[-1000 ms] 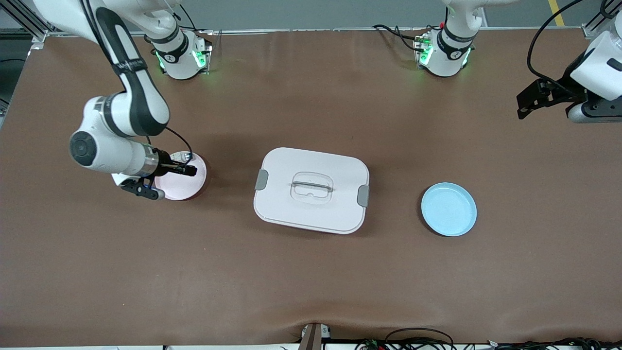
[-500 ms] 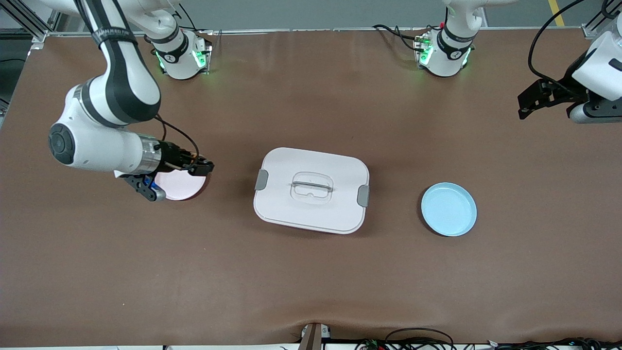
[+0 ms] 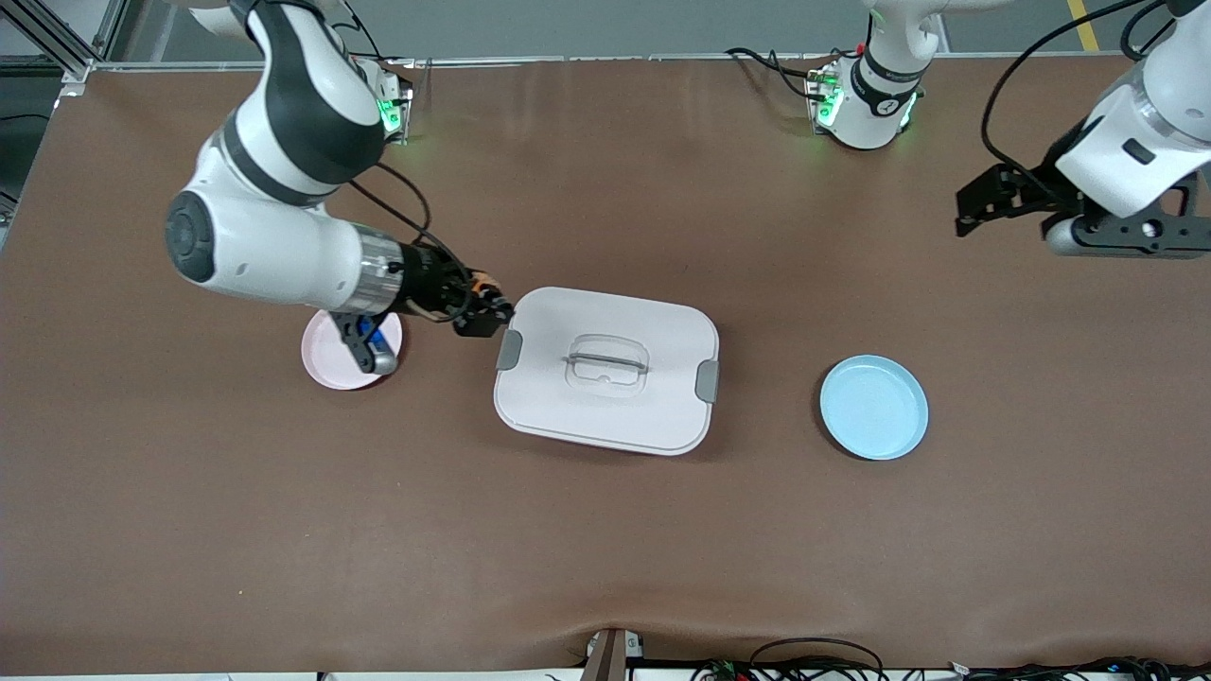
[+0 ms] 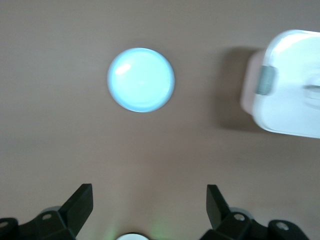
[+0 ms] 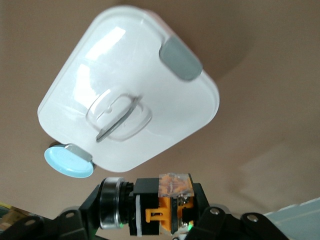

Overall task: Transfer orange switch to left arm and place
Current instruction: 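Lift the switch with the right gripper while the left gripper approaches, then carry the switch over the box toward the left gripper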

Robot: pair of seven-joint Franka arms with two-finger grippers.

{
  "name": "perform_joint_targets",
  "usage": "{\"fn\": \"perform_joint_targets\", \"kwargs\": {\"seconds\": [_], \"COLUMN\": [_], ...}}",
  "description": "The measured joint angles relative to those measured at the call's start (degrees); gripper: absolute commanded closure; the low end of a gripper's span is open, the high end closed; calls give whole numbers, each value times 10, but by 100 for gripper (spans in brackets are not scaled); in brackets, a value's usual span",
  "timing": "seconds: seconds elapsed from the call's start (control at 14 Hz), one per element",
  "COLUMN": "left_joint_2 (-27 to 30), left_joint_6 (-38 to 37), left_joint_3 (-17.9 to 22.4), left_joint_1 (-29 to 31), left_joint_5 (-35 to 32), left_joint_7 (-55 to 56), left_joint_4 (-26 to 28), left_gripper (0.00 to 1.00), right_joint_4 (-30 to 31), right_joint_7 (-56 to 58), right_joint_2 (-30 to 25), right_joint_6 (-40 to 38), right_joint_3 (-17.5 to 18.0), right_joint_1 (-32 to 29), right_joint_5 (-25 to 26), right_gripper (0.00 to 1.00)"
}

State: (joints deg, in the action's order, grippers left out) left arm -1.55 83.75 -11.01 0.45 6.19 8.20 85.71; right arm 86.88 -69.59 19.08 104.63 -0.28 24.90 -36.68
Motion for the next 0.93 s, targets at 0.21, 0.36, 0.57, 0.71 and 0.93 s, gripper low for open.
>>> {"fn": "perform_joint_targets", "kwargs": {"seconds": [0.21, 0.36, 0.57, 0.71, 0.93], "left_joint_2": [-2, -3, -5, -6, -7], "left_joint_6": [2, 30, 86, 99, 118], "left_joint_3": [-3, -23, -59, -69, -69], "left_joint_1": [-1, -4, -8, -9, -8], "left_joint_5": [52, 56, 68, 80, 134], "left_joint_7": [0, -1, 0, 0, 0], "left_joint_4": [0, 4, 21, 24, 27], "left_gripper": [0, 0, 0, 0, 0], "right_joint_4": [-66, -110, -142, -149, -162], "right_joint_7": [-103, -173, -244, -257, -299], "right_joint_2": [38, 61, 86, 99, 112], "right_joint_6": [5, 28, 83, 109, 151], "right_joint_3": [0, 0, 0, 0, 0], "right_joint_1": [31, 54, 83, 93, 101], "right_joint_5": [-41, -47, -75, -114, -135], "right_gripper": [100, 100, 100, 100, 100]}}
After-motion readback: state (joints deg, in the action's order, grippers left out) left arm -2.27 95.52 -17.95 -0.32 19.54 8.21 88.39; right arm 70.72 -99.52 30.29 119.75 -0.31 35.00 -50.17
